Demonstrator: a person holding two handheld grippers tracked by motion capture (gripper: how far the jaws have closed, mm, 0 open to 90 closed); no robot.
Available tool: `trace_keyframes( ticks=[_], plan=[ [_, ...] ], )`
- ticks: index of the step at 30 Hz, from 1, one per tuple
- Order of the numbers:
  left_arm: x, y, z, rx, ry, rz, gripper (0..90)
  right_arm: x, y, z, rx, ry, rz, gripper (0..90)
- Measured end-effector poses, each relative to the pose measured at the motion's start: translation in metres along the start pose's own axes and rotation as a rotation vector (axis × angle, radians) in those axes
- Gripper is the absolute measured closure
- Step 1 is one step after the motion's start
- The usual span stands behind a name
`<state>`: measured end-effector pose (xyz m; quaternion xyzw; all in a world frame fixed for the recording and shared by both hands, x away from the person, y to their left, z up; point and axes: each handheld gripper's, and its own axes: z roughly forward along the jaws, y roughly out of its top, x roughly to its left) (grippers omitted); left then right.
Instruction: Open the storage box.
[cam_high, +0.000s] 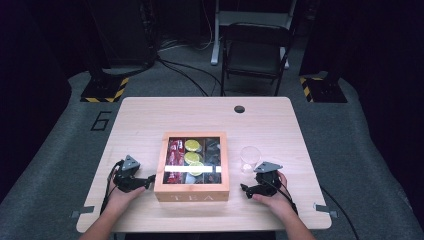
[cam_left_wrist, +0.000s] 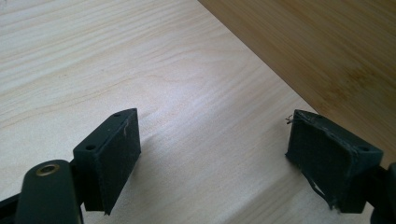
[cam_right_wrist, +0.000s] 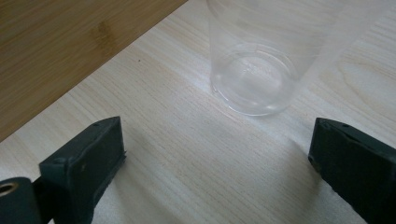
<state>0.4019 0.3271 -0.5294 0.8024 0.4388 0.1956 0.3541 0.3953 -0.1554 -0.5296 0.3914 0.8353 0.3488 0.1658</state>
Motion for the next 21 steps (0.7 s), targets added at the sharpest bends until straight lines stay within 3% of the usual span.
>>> trace_keyframes(
  ticks=[15,21],
  plan=[
    [-0.0015,0.0001,0.0010,-0.008,0.011,-0.012,16.8,0.0011,0.0002,0.0005,0.000,-0.012,0.013,1.8],
    [-0.0016,0.0001,0.0010,-0.008,0.010,-0.010,16.9,0.0017,-0.0006,-0.0013,-0.009,-0.002,0.017,7.4]
  ],
)
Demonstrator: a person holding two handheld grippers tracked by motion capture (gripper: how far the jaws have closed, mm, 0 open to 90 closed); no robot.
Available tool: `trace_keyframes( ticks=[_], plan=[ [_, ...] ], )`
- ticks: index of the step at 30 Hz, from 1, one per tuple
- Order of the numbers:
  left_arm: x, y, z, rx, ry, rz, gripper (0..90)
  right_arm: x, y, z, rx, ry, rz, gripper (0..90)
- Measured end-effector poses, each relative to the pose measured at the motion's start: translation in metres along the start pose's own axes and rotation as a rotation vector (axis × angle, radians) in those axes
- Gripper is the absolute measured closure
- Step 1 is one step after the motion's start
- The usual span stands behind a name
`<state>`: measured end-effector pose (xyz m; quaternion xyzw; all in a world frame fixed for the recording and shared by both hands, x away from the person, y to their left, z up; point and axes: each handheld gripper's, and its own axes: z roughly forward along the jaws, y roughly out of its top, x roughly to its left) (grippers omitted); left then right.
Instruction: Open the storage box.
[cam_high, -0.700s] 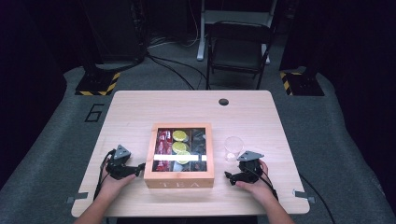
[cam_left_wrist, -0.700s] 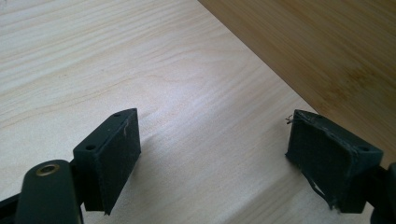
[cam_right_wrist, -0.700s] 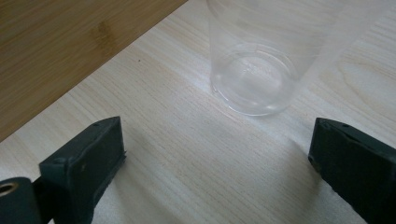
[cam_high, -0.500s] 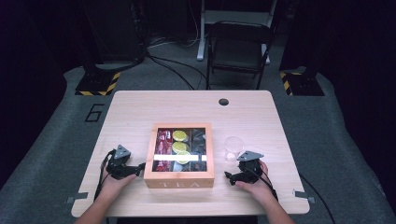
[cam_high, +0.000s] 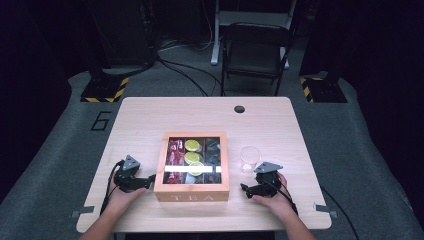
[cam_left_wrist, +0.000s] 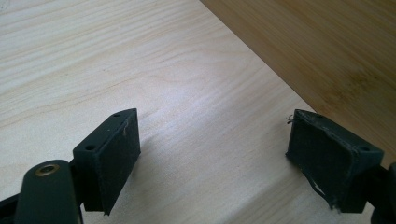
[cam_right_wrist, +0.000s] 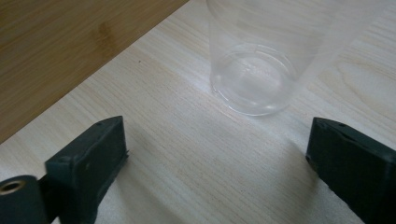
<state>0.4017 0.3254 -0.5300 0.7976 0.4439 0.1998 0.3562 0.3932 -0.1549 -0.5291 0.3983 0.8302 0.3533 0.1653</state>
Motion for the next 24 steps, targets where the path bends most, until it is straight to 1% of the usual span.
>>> trace_keyframes(
  ticks=[1,2,3,5,8,9,10,11,12,13,14,15,16,17,18,19,20,21,22,23,24],
  plan=[
    [0.000,0.000,0.000,-0.005,0.004,-0.003,16.9,0.000,-0.001,-0.001,-0.011,-0.006,0.002,11.2],
    [0.000,0.000,0.000,0.000,-0.002,-0.001,16.9,0.000,-0.001,-0.001,-0.019,-0.013,0.000,12.3],
    [0.001,0.000,0.000,-0.006,-0.001,-0.001,17.1,-0.001,-0.001,-0.001,-0.025,-0.012,-0.002,13.2],
    [0.001,0.000,-0.001,0.003,-0.008,-0.001,17.3,-0.001,-0.001,-0.002,-0.023,-0.012,0.000,13.7],
    [0.001,0.000,-0.001,0.002,-0.005,0.001,17.8,0.000,-0.001,-0.002,-0.019,-0.015,0.003,14.8],
    [0.001,0.000,-0.001,0.004,-0.001,-0.005,18.3,0.001,0.000,-0.003,-0.014,-0.025,0.019,17.8],
    [0.001,0.000,-0.002,-0.001,0.004,-0.014,19.9,0.000,0.001,-0.005,0.005,-0.024,0.015,19.9],
    [0.002,0.000,-0.003,-0.001,0.002,-0.025,21.7,0.003,0.002,-0.006,0.009,-0.030,0.046,22.4],
    [0.003,0.001,-0.004,0.004,-0.005,-0.029,23.6,0.002,0.003,-0.006,0.004,-0.028,0.036,24.9],
    [0.004,0.001,-0.005,0.000,-0.008,-0.035,26.2,0.001,0.003,-0.007,0.019,-0.025,0.029,26.7],
    [0.004,0.001,-0.005,0.000,-0.008,-0.035,27.8,0.001,0.003,-0.007,0.019,-0.025,0.029,26.7],
    [0.005,0.002,-0.006,0.009,-0.019,-0.044,28.5,0.001,0.004,-0.009,0.030,-0.029,0.017,28.3],
    [0.005,0.003,-0.008,0.008,-0.014,-0.041,30.3,0.002,0.004,-0.010,0.031,-0.041,0.022,29.2],
    [0.005,0.004,-0.010,0.012,-0.016,-0.035,32.1,0.001,0.005,-0.012,0.031,-0.047,0.007,30.4],
    [0.005,0.004,-0.010,0.012,-0.016,-0.035,33.8,0.001,0.005,-0.012,0.031,-0.047,0.007,30.4],
    [0.005,0.006,-0.014,0.020,-0.034,-0.046,36.5,0.001,0.006,-0.014,0.029,-0.053,0.015,33.5],
    [0.004,0.006,-0.015,0.007,-0.032,-0.054,38.1,0.000,0.006,-0.015,0.030,-0.050,0.005,34.7],
    [0.003,0.006,-0.016,0.010,-0.037,-0.061,38.7,0.000,0.006,-0.017,0.029,-0.045,0.006,36.0],
    [0.003,0.006,-0.016,0.010,-0.037,-0.061,38.9,-0.001,0.006,-0.017,0.025,-0.042,0.013,36.7],
    [0.003,0.007,-0.016,0.021,-0.044,-0.060,39.7,-0.001,0.006,-0.018,0.019,-0.045,0.019,37.7],
    [0.003,0.007,-0.017,0.020,-0.048,-0.054,40.4,-0.001,0.007,-0.020,0.030,-0.031,0.026,38.8]
  ],
)
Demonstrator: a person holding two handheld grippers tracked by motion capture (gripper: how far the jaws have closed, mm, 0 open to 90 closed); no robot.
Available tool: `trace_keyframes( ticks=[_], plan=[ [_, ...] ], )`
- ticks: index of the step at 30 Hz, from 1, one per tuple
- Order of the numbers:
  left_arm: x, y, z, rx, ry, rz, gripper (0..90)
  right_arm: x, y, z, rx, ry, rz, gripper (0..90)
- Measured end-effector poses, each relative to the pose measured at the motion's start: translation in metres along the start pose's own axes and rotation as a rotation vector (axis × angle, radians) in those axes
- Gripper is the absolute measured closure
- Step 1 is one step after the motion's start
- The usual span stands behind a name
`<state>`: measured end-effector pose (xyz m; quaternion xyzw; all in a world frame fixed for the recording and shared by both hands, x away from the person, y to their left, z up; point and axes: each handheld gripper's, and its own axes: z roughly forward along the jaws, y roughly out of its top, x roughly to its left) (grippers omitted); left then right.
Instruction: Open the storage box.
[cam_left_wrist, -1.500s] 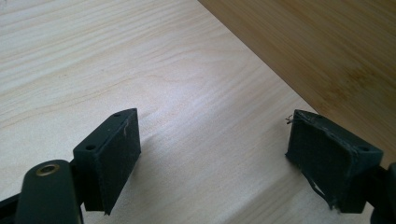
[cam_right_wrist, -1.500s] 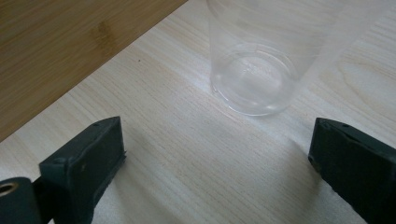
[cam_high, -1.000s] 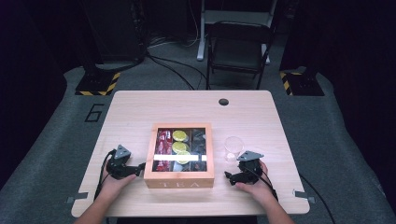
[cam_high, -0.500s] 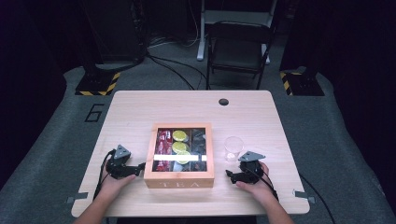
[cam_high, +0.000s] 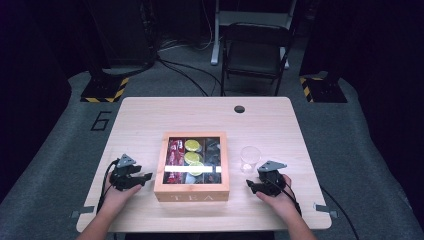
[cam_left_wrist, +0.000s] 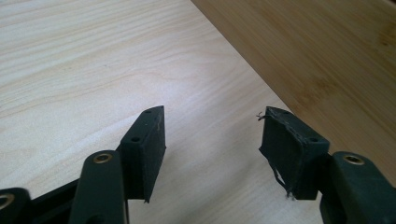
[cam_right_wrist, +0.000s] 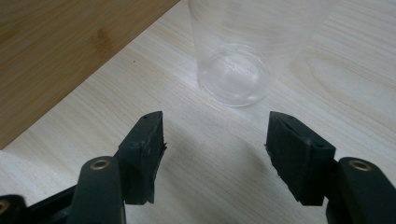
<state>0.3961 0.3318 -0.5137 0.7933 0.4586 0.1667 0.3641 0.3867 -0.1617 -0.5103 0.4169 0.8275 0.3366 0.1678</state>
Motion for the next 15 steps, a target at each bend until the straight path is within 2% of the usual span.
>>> trace_keyframes(
  ticks=[2,4,6,7,8,9,12,14,15],
  plan=[
    [-0.001,0.001,-0.003,0.005,-0.001,0.012,40.7,-0.001,0.000,-0.001,-0.005,0.001,-0.005,39.9],
    [0.000,0.002,-0.005,-0.002,-0.013,0.002,41.0,0.000,0.002,-0.004,-0.010,0.003,0.009,41.7],
    [0.000,0.004,-0.008,-0.017,-0.008,-0.003,43.6,0.002,0.004,-0.007,-0.005,0.008,0.000,42.4],
    [0.001,0.006,-0.014,-0.033,-0.024,-0.024,45.1,0.005,0.005,-0.009,-0.020,0.006,-0.008,42.4],
    [0.001,0.006,-0.014,-0.033,-0.024,-0.024,45.6,0.005,0.005,-0.009,-0.020,0.006,-0.008,42.4],
    [0.000,0.007,-0.017,-0.044,-0.032,-0.038,46.6,0.007,0.007,-0.011,-0.021,0.011,-0.032,42.0],
    [-0.001,0.010,-0.024,-0.057,-0.050,-0.044,47.7,0.009,0.009,-0.012,-0.027,0.030,-0.036,42.4],
    [-0.002,0.012,-0.027,-0.049,-0.046,-0.034,49.1,0.010,0.011,-0.014,-0.026,0.042,-0.024,44.1],
    [-0.003,0.013,-0.028,-0.048,-0.044,-0.029,49.5,0.010,0.012,-0.015,-0.028,0.057,0.004,45.1]
  ],
)
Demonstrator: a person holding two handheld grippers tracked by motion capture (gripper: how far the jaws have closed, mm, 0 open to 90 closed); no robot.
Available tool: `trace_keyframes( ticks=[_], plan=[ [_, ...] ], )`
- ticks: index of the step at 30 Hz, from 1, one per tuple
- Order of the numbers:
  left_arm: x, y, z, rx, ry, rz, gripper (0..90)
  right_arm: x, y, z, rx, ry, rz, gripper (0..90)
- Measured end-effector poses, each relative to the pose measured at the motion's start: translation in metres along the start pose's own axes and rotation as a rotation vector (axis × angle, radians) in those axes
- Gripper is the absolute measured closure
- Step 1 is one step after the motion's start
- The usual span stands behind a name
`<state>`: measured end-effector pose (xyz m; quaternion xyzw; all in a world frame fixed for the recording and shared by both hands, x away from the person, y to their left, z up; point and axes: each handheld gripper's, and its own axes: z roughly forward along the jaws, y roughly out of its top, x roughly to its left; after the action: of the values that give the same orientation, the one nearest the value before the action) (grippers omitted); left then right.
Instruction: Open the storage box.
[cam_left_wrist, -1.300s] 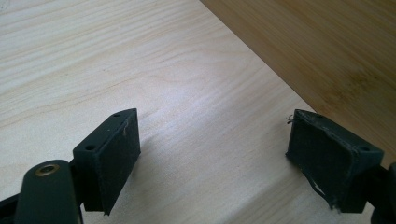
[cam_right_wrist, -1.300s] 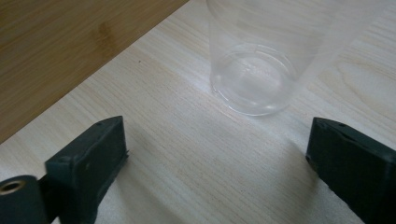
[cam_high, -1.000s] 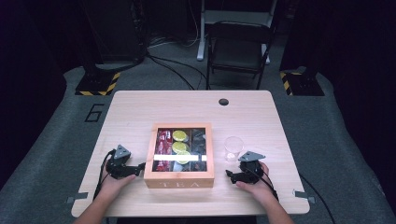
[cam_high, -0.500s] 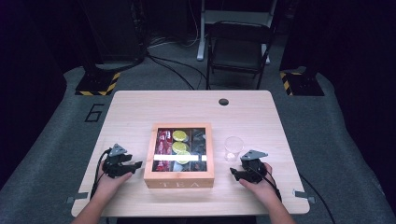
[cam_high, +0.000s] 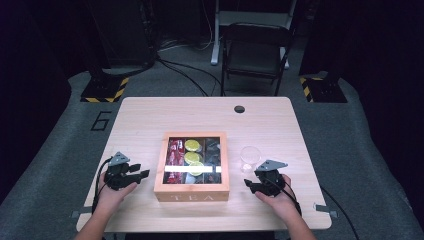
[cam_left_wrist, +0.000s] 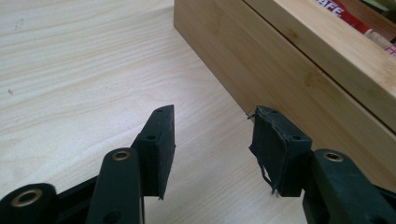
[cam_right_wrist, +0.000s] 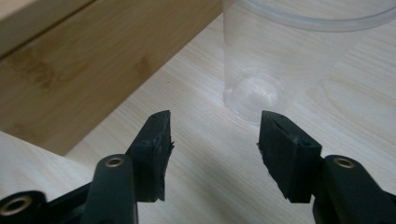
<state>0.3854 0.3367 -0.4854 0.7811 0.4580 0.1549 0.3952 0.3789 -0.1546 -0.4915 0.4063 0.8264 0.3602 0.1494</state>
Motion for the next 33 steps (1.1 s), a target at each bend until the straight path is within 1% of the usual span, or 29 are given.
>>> trace_keyframes(
  ticks=[1,2,3,4,5,6,7,8,9,10,13,14,16,18,19,20,21,22,24,26,27,28,31,33],
  plan=[
    [-0.001,0.001,-0.001,-0.003,0.004,0.012,50.2,0.000,0.000,-0.001,-0.002,0.008,0.013,45.9],
    [-0.001,0.001,-0.001,-0.003,0.004,0.012,51.1,0.000,0.001,-0.001,-0.014,0.017,0.010,46.4],
    [-0.003,0.003,-0.002,0.001,0.004,0.024,51.1,0.000,0.001,-0.001,-0.014,0.017,0.010,46.4],
    [-0.005,0.003,-0.002,-0.004,0.002,0.028,51.8,0.001,0.003,-0.003,-0.006,0.024,0.010,47.0],
    [-0.008,0.005,-0.003,0.003,-0.005,0.039,53.3,0.002,0.004,-0.006,-0.014,0.019,0.015,47.4],
    [-0.011,0.006,-0.004,0.004,-0.003,0.046,54.1,0.001,0.005,-0.007,-0.024,0.024,0.012,47.8],
    [-0.011,0.006,-0.004,0.004,-0.003,0.046,54.6,0.001,0.005,-0.008,-0.028,0.019,0.008,48.0],
    [-0.013,0.006,-0.005,-0.003,-0.002,0.058,55.0,0.000,0.006,-0.009,-0.026,0.019,0.008,48.5],
    [-0.013,0.006,-0.005,-0.003,-0.002,0.058,55.3,0.000,0.006,-0.010,-0.027,0.021,0.009,48.5],
    [-0.015,0.007,-0.008,-0.004,-0.019,0.064,55.3,0.001,0.007,-0.011,-0.027,0.018,0.008,49.0],
    [-0.016,0.007,-0.009,-0.007,-0.024,0.062,55.3,0.000,0.008,-0.014,-0.035,0.015,0.007,49.0],
    [-0.016,0.008,-0.010,-0.007,-0.021,0.068,55.3,0.000,0.011,-0.018,-0.041,0.027,0.011,49.3],
    [-0.017,0.007,-0.010,-0.010,-0.025,0.061,55.5,0.001,0.016,-0.023,-0.049,0.033,-0.002,49.6],
    [-0.017,0.007,-0.010,-0.019,-0.025,0.056,56.2,0.004,0.021,-0.028,-0.048,0.023,-0.016,50.0],
    [-0.017,0.007,-0.010,-0.019,-0.025,0.056,56.6,0.004,0.021,-0.028,-0.048,0.023,-0.016,50.0],
    [-0.017,0.008,-0.011,-0.022,-0.030,0.051,56.8,0.008,0.026,-0.034,-0.065,0.034,-0.012,51.5],
    [-0.017,0.008,-0.011,-0.022,-0.030,0.051,56.9,0.010,0.027,-0.036,-0.069,0.042,-0.022,52.5],
    [-0.017,0.009,-0.012,-0.022,-0.036,0.051,56.9,0.013,0.028,-0.037,-0.080,0.036,-0.029,52.8],
    [-0.018,0.009,-0.012,-0.020,-0.037,0.054,57.0,0.020,0.029,-0.039,-0.086,0.045,-0.042,54.9],
    [-0.018,0.009,-0.013,-0.021,-0.032,0.056,57.1,0.027,0.029,-0.040,-0.090,0.046,-0.071,56.3],
    [-0.018,0.009,-0.013,-0.021,-0.032,0.056,57.3,0.027,0.029,-0.040,-0.090,0.046,-0.071,56.3],
    [-0.018,0.008,-0.013,-0.029,-0.026,0.054,57.6,0.033,0.027,-0.040,-0.087,0.051,-0.077,57.4],
    [-0.017,0.009,-0.015,-0.031,-0.030,0.053,57.9,0.039,0.024,-0.039,-0.089,0.076,-0.085,59.4],
    [-0.017,0.009,-0.015,-0.030,-0.027,0.055,58.1,0.043,0.021,-0.039,-0.089,0.092,-0.105,60.5]
  ],
)
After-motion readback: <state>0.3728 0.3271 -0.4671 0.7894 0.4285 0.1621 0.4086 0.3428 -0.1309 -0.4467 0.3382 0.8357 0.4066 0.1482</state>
